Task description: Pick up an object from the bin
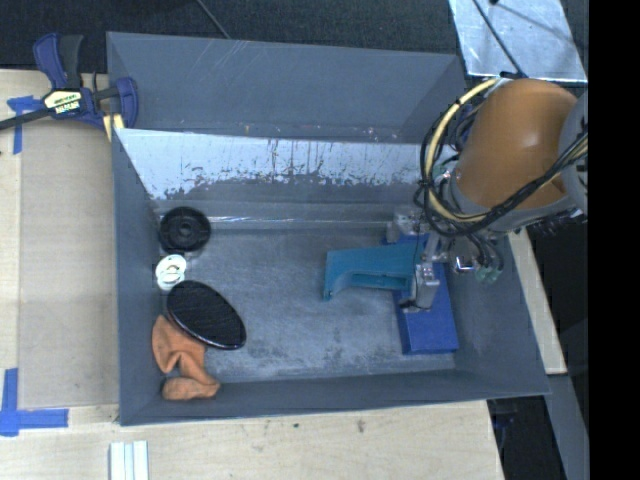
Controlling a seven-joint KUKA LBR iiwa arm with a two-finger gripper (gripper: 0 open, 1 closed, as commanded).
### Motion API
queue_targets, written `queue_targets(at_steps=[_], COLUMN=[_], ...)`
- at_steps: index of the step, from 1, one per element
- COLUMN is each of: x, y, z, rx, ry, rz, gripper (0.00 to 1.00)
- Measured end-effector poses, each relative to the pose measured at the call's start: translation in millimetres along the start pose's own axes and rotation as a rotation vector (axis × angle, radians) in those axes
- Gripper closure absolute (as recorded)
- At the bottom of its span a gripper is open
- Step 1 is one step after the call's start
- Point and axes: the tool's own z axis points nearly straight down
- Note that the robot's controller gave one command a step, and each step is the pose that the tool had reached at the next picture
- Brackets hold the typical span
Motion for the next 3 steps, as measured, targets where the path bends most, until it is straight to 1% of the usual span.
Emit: queue_targets(at_steps=[1,2,3], x=[-1.7,-9.7,1.4], y=[0.1,-1.2,-6.7], z=[-4.7,22.0,58.9], rx=[0.001,0.001,0.001], ry=[-0.008,-0.013,-0.011], rz=[-0.001,0.044,0.057], gripper=[0.00,0.00,0.00])
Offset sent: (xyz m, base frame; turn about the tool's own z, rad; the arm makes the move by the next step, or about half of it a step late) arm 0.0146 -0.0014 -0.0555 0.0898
